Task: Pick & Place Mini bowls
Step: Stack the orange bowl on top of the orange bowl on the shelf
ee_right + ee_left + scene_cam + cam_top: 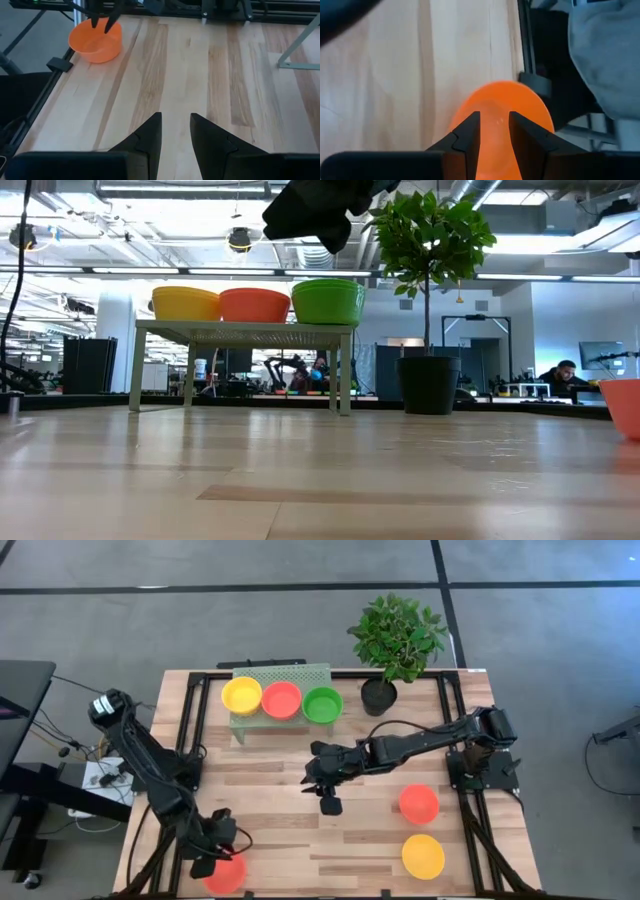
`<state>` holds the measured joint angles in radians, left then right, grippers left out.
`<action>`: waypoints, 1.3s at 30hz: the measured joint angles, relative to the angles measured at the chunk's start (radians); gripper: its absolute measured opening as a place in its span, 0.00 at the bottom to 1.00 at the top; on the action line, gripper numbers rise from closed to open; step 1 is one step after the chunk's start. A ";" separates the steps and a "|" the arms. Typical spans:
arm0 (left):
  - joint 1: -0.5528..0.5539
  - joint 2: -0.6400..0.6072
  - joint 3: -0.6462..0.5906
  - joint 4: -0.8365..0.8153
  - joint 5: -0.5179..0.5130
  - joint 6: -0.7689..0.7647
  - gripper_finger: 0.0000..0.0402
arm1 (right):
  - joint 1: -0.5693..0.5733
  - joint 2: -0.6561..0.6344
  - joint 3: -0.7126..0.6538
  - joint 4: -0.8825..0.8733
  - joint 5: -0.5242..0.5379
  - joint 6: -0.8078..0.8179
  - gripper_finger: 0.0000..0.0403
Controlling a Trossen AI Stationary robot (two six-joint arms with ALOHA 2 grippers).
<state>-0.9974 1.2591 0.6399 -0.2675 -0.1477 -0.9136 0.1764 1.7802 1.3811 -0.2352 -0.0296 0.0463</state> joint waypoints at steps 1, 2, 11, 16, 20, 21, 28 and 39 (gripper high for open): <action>0.000 -0.003 0.005 -0.010 -0.018 0.022 0.26 | 0.000 0.000 0.000 0.000 0.000 0.000 0.24; 0.000 -0.005 0.005 -0.022 -0.032 0.036 0.26 | 0.000 0.000 0.000 0.000 0.000 0.000 0.24; 0.001 0.061 0.003 -0.100 -0.045 0.035 0.26 | -0.002 0.000 0.000 -0.003 0.000 0.000 0.24; 0.001 0.111 0.003 -0.102 -0.032 0.001 0.26 | -0.002 0.000 0.000 -0.003 0.000 0.000 0.24; 0.000 0.159 0.003 -0.101 0.006 -0.011 0.25 | -0.002 0.000 0.000 -0.003 0.000 -0.002 0.24; 0.000 0.163 0.003 -0.101 0.007 -0.011 0.24 | -0.002 0.000 0.000 -0.004 0.000 -0.003 0.24; 0.033 0.092 0.007 -0.105 -0.019 -0.035 0.03 | -0.005 -0.033 0.000 -0.095 0.005 -0.069 0.24; 0.380 -0.094 0.166 -0.316 -0.059 -0.018 0.02 | -0.008 -0.141 -0.146 -0.297 0.008 -0.051 0.24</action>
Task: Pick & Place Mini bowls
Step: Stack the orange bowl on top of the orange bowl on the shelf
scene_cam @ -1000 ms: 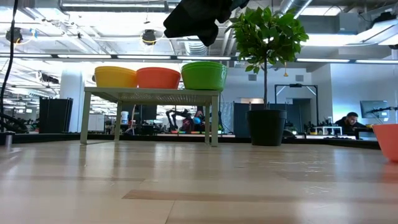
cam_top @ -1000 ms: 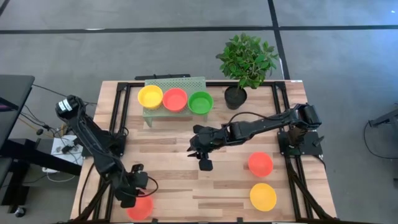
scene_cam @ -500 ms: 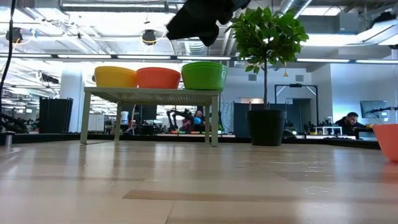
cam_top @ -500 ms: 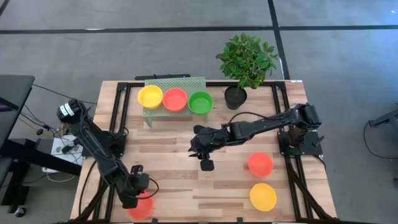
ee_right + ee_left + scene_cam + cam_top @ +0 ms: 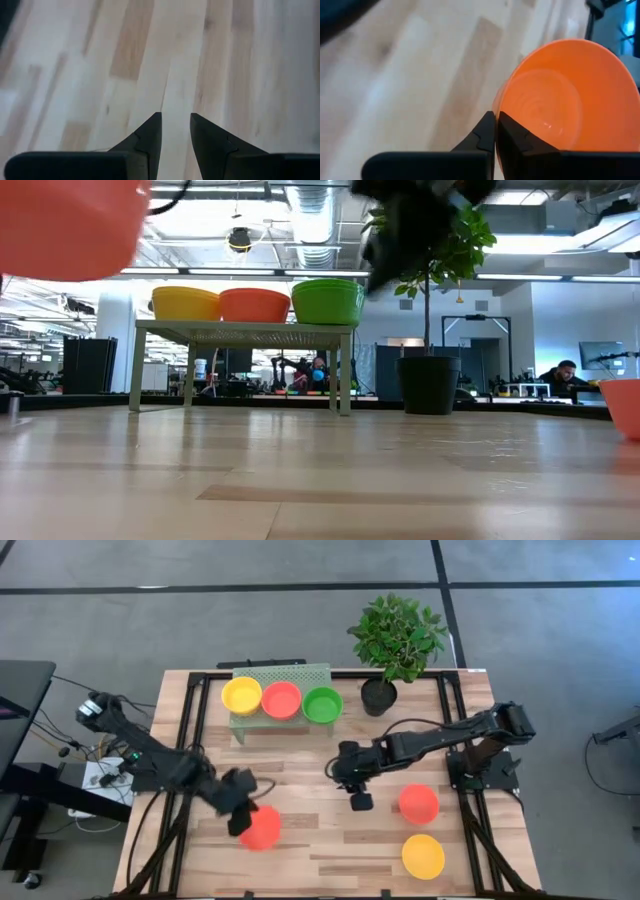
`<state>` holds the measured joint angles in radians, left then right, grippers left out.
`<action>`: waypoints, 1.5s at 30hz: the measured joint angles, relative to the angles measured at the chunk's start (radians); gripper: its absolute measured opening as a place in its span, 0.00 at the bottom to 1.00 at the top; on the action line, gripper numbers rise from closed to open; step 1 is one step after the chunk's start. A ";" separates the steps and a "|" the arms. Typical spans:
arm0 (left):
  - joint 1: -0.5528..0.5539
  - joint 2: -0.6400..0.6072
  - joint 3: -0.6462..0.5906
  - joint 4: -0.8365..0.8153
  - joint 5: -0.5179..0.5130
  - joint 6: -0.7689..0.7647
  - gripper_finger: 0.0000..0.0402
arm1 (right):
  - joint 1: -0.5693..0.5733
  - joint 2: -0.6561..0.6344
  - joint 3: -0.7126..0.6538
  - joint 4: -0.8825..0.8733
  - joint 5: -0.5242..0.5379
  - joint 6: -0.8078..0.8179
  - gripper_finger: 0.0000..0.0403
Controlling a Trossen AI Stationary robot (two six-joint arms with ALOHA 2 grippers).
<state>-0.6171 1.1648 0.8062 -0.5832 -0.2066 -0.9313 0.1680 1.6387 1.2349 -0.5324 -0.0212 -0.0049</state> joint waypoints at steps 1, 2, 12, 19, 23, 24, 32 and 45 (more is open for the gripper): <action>0.037 -0.007 0.020 -0.030 0.006 0.038 0.01 | 0.000 -0.013 -0.044 0.014 -0.001 0.012 0.24; 0.075 -0.014 0.039 -0.061 0.007 0.074 0.01 | 0.000 -0.033 -0.089 0.035 -0.001 0.026 0.24; 0.475 -0.028 0.378 -0.161 -0.003 0.501 0.01 | -0.028 -0.265 -0.347 0.270 0.008 0.011 0.24; 0.789 -0.027 0.453 -0.216 0.004 0.513 0.02 | -0.040 -0.320 -0.365 0.319 0.025 -0.002 0.24; 0.962 -0.018 0.453 -0.242 0.005 0.516 0.02 | -0.040 -0.308 -0.366 0.319 0.022 -0.002 0.24; 1.000 -0.013 0.453 -0.248 0.005 0.516 0.02 | -0.040 -0.307 -0.366 0.306 0.022 -0.003 0.24; 1.146 0.071 0.443 -0.248 0.105 0.516 0.02 | -0.050 -0.297 -0.366 0.319 0.021 0.003 0.24; 1.192 0.159 0.442 -0.256 0.142 0.517 0.03 | -0.061 -0.297 -0.366 0.330 0.021 0.006 0.24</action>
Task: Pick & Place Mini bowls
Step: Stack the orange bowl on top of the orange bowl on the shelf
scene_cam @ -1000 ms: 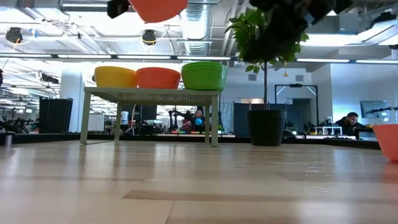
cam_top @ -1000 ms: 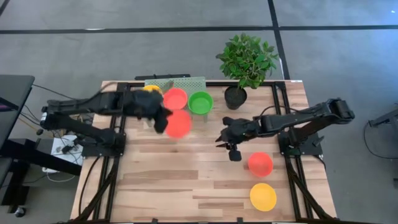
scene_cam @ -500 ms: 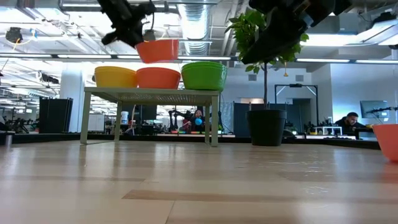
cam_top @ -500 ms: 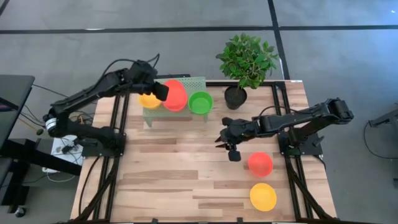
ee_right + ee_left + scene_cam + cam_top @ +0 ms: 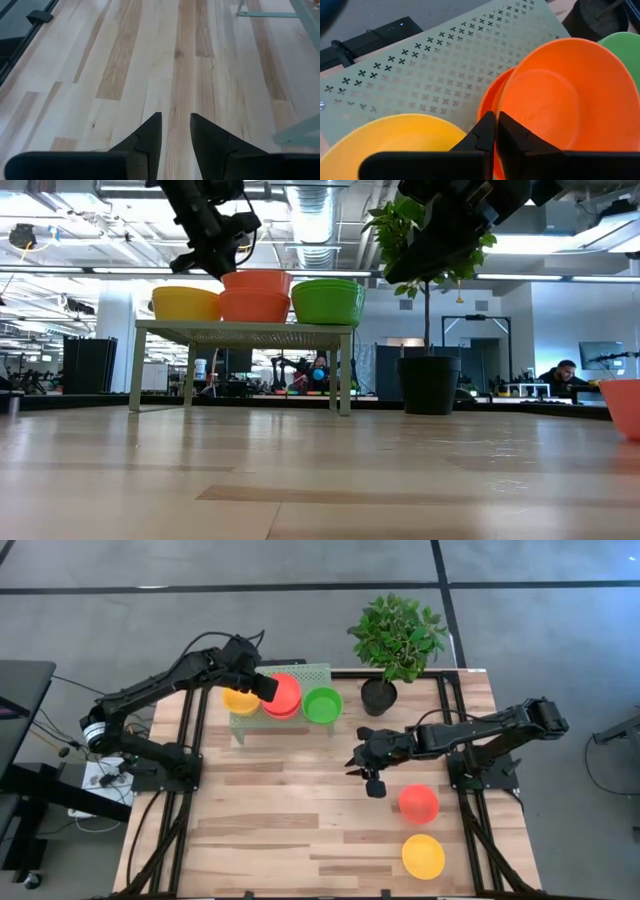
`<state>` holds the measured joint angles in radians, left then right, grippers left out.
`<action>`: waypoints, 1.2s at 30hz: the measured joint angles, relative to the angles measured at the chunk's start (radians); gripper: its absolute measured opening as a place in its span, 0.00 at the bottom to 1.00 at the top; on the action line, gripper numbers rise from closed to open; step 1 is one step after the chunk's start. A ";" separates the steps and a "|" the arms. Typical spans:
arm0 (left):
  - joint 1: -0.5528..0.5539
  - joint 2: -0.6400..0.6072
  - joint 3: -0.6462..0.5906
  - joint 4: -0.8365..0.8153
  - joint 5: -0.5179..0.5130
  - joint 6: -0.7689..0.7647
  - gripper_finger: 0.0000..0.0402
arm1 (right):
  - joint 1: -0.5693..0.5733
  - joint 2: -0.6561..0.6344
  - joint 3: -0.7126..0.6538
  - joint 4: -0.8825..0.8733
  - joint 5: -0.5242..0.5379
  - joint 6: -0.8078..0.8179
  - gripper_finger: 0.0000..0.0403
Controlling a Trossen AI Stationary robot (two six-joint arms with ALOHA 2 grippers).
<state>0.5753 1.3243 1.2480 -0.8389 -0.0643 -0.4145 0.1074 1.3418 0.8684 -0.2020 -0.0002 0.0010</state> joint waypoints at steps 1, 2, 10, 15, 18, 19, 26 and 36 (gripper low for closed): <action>0.003 0.000 0.000 0.001 0.002 0.009 0.04 | 0.000 0.000 0.000 0.000 0.000 0.000 0.24; 0.005 0.000 0.000 0.001 0.001 0.020 0.04 | 0.001 0.000 0.000 0.000 0.000 0.000 0.24; 0.005 0.007 0.000 0.001 0.029 0.037 0.04 | 0.003 0.000 0.000 0.001 0.000 0.000 0.24; 0.005 0.029 0.000 0.000 0.034 0.037 0.05 | 0.003 0.000 0.000 0.001 0.000 0.000 0.24; 0.005 0.042 0.000 0.001 0.046 0.037 0.05 | 0.003 0.000 0.000 0.001 0.000 0.000 0.24; 0.005 0.044 0.000 0.001 0.047 0.037 0.06 | 0.003 0.000 0.000 0.001 0.000 0.000 0.24; 0.005 0.044 0.000 0.002 0.047 0.060 0.18 | 0.003 0.000 0.000 0.001 0.000 0.000 0.24; -0.003 -0.044 0.000 0.015 0.055 0.101 0.24 | 0.003 0.001 0.001 0.002 0.000 -0.038 0.24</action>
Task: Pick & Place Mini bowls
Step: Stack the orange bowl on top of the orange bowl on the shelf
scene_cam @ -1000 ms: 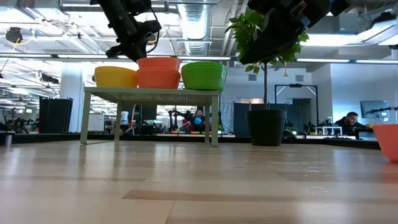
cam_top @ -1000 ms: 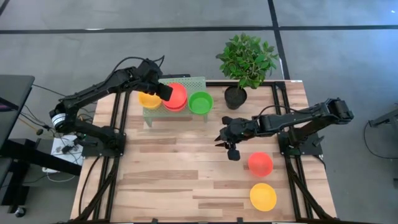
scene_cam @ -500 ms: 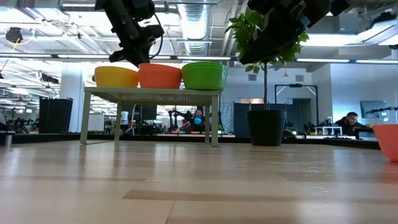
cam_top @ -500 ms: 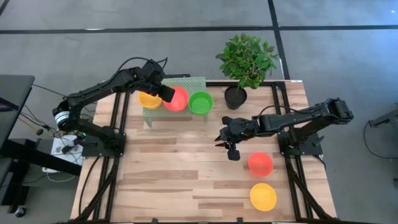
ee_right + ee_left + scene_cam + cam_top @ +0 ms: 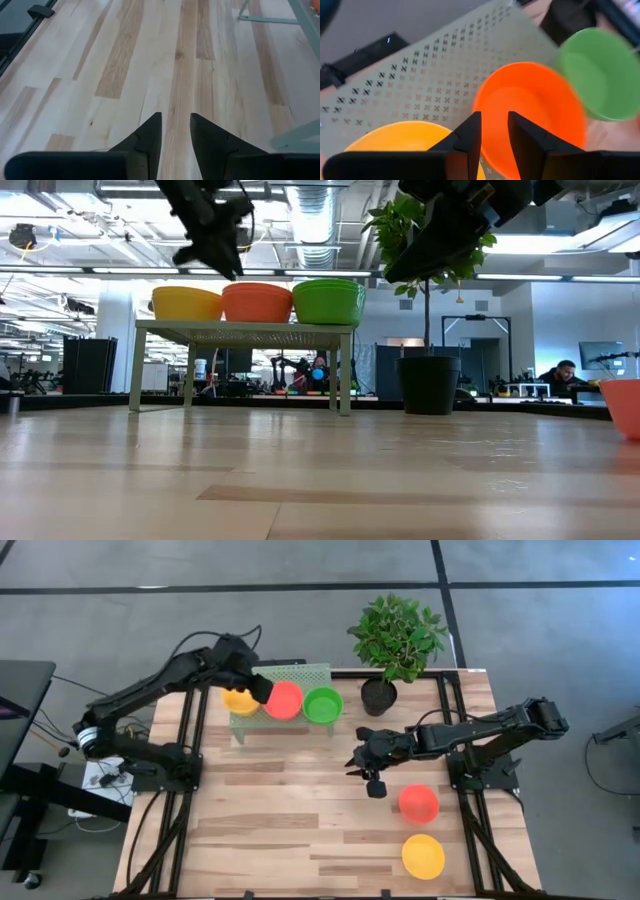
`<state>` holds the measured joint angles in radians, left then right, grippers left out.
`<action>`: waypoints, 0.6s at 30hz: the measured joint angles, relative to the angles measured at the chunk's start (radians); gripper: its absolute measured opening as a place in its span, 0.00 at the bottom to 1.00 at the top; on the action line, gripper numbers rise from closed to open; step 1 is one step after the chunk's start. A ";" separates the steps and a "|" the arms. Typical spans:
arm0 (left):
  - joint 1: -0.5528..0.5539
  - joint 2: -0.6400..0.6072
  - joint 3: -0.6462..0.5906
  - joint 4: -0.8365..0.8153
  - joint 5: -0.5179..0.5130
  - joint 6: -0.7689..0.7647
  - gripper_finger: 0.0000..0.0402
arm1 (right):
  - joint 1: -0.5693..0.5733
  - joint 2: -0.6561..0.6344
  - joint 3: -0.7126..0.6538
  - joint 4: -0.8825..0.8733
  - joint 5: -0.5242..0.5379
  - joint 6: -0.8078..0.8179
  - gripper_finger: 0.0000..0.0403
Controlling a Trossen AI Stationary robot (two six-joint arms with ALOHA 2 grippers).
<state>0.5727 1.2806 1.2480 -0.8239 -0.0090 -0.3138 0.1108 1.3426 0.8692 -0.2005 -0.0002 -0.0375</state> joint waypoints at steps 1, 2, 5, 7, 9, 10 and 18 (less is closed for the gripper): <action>-0.007 -0.024 0.000 0.001 0.001 0.002 0.24 | 0.000 0.000 0.000 0.000 0.000 -0.008 0.24; -0.016 -0.049 0.000 0.003 0.002 0.004 0.24 | 0.000 0.000 0.000 0.000 0.000 -0.011 0.24; -0.075 -0.126 0.000 0.004 0.005 0.052 0.24 | 0.001 0.000 0.000 0.001 0.000 0.014 0.24; -0.137 -0.171 0.000 0.015 0.006 0.083 0.24 | 0.001 0.000 0.000 0.001 0.000 0.064 0.24; -0.216 -0.204 0.000 0.037 0.005 0.103 0.24 | 0.005 0.000 0.000 -0.001 0.002 0.115 0.24; -0.263 -0.215 0.000 0.051 0.003 0.109 0.24 | 0.009 0.000 0.000 -0.002 0.003 0.139 0.24; -0.635 -0.259 -0.135 0.275 -0.039 0.220 0.24 | 0.087 0.000 0.001 -0.026 0.004 0.347 0.24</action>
<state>-0.0621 1.0215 1.1133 -0.5485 -0.0477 -0.0942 0.1980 1.3426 0.8703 -0.2268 0.0040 0.3097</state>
